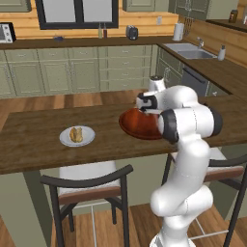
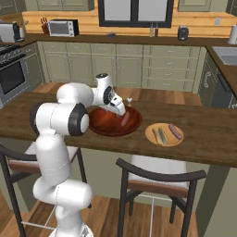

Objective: Place one bun and one sausage from the bowl on each plate.

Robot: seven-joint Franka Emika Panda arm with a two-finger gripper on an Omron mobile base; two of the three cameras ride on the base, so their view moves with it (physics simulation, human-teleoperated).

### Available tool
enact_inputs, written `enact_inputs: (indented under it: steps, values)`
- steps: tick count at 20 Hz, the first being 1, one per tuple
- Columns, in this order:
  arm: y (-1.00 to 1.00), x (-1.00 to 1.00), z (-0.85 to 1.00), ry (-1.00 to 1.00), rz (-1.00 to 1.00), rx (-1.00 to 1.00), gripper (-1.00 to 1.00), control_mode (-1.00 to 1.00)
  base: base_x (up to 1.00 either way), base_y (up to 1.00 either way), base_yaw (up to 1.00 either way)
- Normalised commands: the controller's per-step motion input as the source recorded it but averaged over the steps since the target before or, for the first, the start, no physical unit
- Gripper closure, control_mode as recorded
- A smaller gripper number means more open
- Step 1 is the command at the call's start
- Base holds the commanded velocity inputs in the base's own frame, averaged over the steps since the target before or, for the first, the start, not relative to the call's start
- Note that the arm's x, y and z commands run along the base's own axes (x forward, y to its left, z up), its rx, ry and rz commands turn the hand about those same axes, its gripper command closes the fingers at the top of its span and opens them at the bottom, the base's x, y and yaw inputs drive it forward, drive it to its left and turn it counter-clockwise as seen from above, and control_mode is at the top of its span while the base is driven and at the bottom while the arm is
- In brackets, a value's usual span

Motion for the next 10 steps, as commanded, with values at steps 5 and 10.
enact_inputs:
  steps: [5, 10]
  values:
    - [-0.58, 0.23, -0.48, 0.02, 0.0, -0.04, -1.0, -1.0, 0.0, 0.0, 0.0]
    - [-0.04, 0.71, -0.42, 0.01, 0.02, 0.0, -1.0, -1.0, 0.0, 0.0, 0.0]
